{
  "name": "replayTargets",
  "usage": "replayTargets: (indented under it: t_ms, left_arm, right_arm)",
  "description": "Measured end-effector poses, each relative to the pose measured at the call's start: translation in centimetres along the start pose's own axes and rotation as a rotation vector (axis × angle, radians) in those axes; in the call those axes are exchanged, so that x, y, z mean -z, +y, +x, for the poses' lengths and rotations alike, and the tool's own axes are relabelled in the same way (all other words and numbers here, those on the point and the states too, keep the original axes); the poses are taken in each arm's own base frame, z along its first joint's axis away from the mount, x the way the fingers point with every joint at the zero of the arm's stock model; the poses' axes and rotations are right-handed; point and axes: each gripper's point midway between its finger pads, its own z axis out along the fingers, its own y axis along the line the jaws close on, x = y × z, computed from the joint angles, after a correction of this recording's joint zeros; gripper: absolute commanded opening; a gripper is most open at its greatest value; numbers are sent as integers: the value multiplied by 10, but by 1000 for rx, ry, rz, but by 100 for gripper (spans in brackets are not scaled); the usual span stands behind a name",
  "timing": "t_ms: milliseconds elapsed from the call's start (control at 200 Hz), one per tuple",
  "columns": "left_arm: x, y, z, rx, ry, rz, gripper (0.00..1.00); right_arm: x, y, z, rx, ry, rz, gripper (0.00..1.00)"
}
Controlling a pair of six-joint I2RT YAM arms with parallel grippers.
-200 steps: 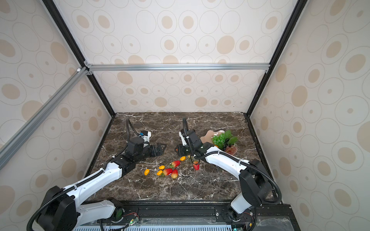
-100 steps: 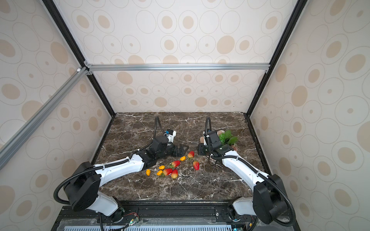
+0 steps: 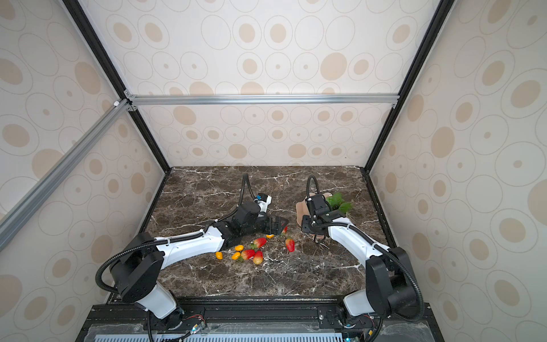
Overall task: Place and organize the fake fruits in the fruit bowl
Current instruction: 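Carry the orange fruit to the pink bowl in the right gripper, then lower the orange into the bowl beside the other oranges and open the right gripper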
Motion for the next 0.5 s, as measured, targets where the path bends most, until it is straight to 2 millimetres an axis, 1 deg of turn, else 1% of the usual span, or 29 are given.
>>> replayTargets:
  t_ms: [205,495]
  left_arm:
    - [-1,-4,-4,-4,-6,8,98]
    - [-1,-5,-3,-6,-1,13,98]
  right_arm:
    - [-8,-3,-7,-16,15,16,43]
    - [-18,-3,-9,-19,42,29,44]
